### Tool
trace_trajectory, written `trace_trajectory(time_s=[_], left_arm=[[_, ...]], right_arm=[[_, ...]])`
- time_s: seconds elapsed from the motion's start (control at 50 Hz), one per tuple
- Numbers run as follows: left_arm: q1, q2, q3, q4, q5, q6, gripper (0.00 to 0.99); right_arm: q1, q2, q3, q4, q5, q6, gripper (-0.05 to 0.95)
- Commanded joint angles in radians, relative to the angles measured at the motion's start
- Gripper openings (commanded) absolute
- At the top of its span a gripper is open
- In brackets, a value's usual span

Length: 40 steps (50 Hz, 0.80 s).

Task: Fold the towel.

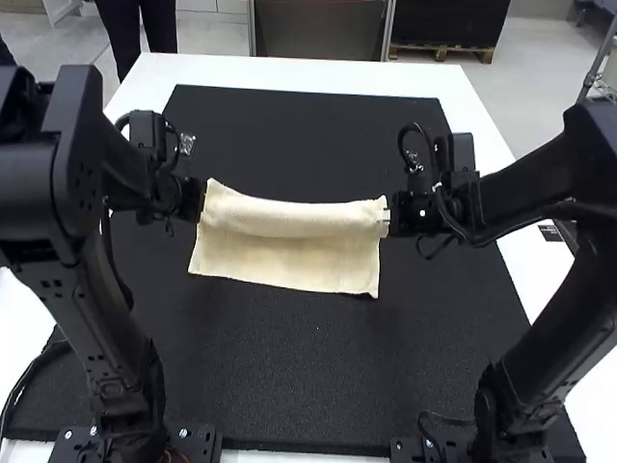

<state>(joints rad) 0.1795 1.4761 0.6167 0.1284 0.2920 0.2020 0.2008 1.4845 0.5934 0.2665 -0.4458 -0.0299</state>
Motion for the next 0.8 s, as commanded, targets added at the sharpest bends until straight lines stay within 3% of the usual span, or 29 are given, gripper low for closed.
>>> trace_trajectory(time_s=[0.0, 0.38, 0.78], left_arm=[[0.015, -0.028, -0.015, 0.014, -0.007, 0.014, 0.023], [0.02, -0.048, -0.071, 0.017, -0.01, 0.059, 0.023], [0.055, -0.054, -0.121, 0.033, -0.022, 0.105, 0.023]], right_arm=[[0.006, -0.029, -0.012, -0.012, -0.004, -0.022, -0.02], [0.026, -0.049, -0.052, -0.05, -0.014, -0.034, -0.02], [0.035, -0.049, -0.078, -0.082, -0.033, -0.045, -0.02]])
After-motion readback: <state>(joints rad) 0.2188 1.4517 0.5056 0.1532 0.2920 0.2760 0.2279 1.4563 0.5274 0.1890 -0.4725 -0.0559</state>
